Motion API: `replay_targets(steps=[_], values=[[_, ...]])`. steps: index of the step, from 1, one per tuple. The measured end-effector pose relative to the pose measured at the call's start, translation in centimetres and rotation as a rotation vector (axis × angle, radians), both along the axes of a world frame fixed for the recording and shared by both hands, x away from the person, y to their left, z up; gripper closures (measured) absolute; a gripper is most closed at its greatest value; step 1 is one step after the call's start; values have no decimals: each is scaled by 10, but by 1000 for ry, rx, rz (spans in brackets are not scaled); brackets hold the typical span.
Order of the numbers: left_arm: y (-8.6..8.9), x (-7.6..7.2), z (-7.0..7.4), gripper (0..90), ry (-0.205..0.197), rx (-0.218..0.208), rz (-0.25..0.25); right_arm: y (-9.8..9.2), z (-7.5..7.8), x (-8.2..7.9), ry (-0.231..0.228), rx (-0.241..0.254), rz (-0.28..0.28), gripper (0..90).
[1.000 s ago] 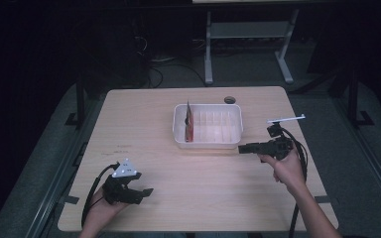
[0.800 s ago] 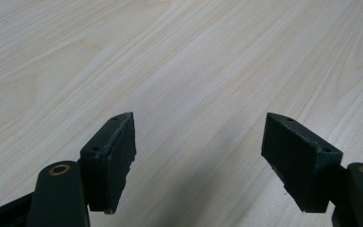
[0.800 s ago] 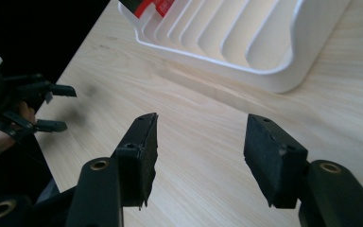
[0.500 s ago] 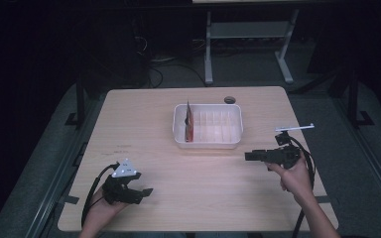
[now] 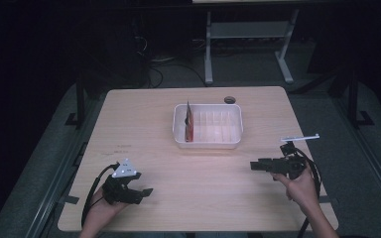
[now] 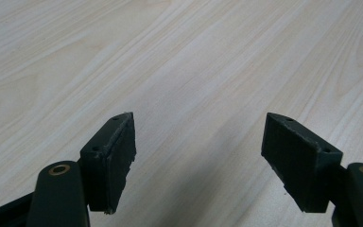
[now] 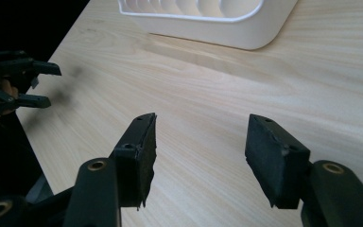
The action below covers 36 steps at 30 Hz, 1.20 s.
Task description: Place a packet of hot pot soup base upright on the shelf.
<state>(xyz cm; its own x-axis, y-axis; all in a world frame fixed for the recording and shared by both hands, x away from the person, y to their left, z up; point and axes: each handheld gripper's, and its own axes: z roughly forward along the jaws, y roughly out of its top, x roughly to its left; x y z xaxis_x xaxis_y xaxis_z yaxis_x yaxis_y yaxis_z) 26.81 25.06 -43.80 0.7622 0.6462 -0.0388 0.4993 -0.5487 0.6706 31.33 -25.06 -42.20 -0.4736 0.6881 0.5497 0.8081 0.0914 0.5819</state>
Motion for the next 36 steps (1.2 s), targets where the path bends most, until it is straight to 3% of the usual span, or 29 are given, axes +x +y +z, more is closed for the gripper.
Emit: replay_targets(steps=[3, 23, 36], values=[[0, 0, 0, 263, 1, -1, 1, -1, -1, -2, 2, 13, 4, 426], [-1, 0, -1, 249, 1, 4, -1, 1, -24, -26, 5, -27, 35, 416], [-3, -1, -1, 242, 1, -2, -8, 7, -35, -44, -25, -44, 47, 413]])
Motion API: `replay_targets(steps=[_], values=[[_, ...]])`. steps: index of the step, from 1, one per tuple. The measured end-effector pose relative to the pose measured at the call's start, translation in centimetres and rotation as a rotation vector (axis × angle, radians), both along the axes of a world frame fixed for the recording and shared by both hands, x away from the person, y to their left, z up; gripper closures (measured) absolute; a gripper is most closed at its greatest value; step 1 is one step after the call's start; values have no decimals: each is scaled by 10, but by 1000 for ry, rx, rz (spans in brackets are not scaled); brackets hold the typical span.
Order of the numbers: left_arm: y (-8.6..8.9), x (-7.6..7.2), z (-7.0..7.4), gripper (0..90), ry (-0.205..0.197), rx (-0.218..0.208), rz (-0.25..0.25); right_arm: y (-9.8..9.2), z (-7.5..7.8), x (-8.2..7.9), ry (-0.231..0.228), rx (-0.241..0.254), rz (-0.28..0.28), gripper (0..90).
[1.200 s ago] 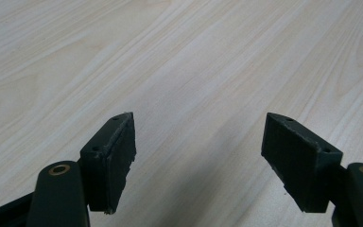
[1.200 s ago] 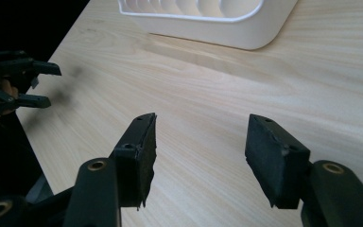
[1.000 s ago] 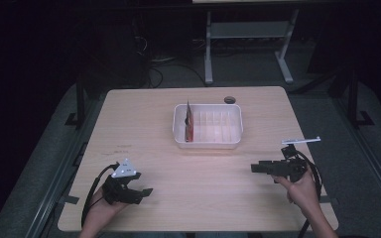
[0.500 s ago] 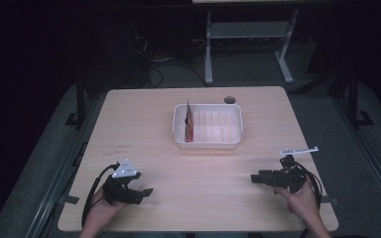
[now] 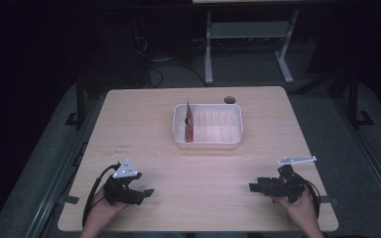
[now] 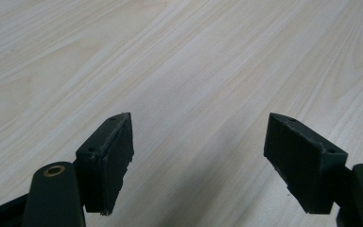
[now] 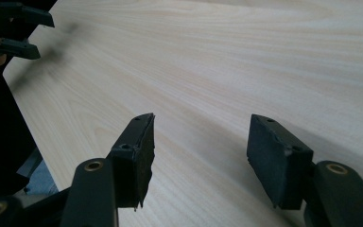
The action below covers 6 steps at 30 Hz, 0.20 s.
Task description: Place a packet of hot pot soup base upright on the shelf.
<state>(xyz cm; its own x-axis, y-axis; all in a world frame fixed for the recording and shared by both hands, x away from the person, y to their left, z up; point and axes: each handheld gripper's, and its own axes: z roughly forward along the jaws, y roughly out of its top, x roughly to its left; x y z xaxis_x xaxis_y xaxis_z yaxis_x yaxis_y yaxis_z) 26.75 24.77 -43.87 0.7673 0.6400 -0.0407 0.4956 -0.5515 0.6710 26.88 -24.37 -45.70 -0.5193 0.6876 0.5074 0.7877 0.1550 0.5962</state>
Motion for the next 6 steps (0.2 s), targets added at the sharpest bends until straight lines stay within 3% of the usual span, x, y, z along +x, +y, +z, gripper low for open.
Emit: replay_targets(steps=[6], values=[[-1, -1, 1, 242, -3, -3, -2, 4, 0, -5, -21, -14, 8, 413]])
